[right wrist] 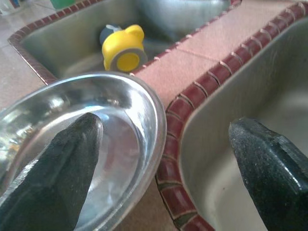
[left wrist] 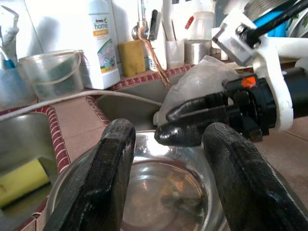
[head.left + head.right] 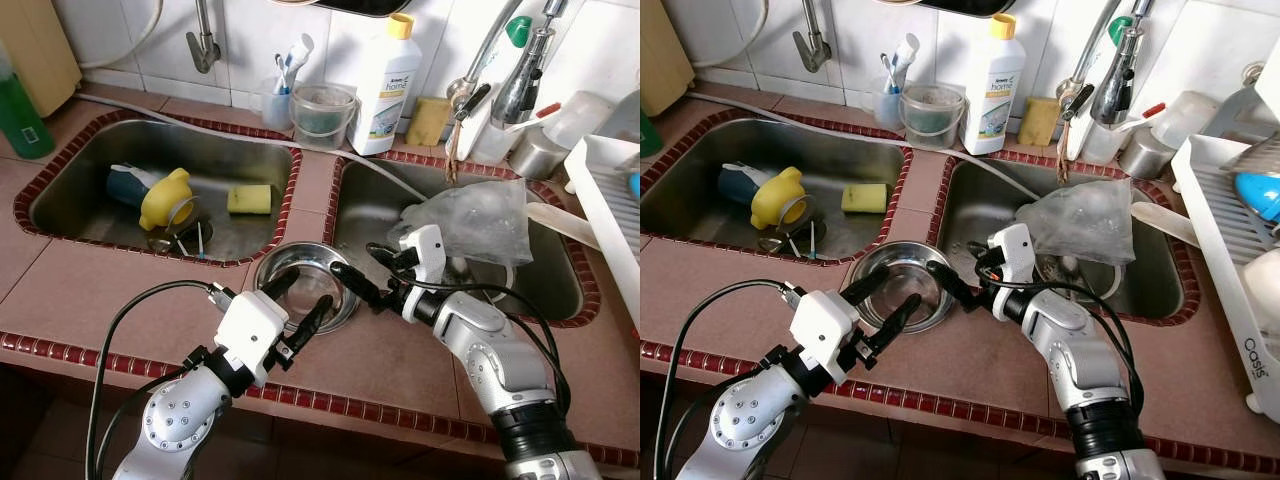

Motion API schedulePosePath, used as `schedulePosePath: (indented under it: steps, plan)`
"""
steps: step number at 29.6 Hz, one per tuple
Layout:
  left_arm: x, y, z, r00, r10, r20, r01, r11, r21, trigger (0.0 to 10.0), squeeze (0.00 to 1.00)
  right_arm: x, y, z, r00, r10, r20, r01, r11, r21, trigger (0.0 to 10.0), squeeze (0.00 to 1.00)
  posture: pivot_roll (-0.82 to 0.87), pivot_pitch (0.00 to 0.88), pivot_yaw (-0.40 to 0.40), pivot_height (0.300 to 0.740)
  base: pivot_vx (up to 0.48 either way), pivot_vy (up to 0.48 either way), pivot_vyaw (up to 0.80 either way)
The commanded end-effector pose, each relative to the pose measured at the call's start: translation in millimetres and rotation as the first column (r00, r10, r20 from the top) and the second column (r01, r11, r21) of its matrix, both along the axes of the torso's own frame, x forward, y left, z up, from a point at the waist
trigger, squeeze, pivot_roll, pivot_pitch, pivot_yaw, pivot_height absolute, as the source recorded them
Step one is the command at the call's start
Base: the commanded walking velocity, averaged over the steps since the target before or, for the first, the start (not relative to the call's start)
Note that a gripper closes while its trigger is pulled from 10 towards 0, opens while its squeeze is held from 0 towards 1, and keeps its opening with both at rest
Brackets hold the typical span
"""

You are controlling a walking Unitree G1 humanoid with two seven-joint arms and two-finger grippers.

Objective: Kitchen organization

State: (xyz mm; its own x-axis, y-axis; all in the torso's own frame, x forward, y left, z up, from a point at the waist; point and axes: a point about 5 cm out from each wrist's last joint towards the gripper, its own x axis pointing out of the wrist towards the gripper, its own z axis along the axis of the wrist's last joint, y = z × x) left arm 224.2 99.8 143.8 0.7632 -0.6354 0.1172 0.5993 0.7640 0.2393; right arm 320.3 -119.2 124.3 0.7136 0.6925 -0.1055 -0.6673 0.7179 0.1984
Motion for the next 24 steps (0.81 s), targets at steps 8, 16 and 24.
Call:
schedulePosePath:
  steps: [8,16,24]
  plan:
    - [-2.0,-6.4,2.5,0.999,-0.035,0.014,0.035,0.999,0.002,10.0,0.00,1.3,-9.3,-4.2,0.999,-0.013,-0.040,0.013,1.000,0.003,8.7,0.00,-0.03,0.124,-0.105,0.740,0.000,0.000,0.00]
    - [-4.9,-7.2,-1.8,0.998,-0.058,0.003,0.058,0.998,0.019,10.0,0.00,2.5,-12.5,-4.3,0.999,-0.022,-0.045,0.023,1.000,0.015,0.0,0.00,-0.03,0.116,-0.104,0.740,0.000,0.000,0.00]
    - [-4.9,-7.6,-1.0,0.997,-0.071,0.012,0.070,0.997,0.036,10.0,0.00,2.4,-11.9,-1.7,0.999,-0.006,-0.045,0.008,0.999,0.038,0.0,0.00,-0.03,0.118,-0.101,0.740,0.000,0.000,0.00]
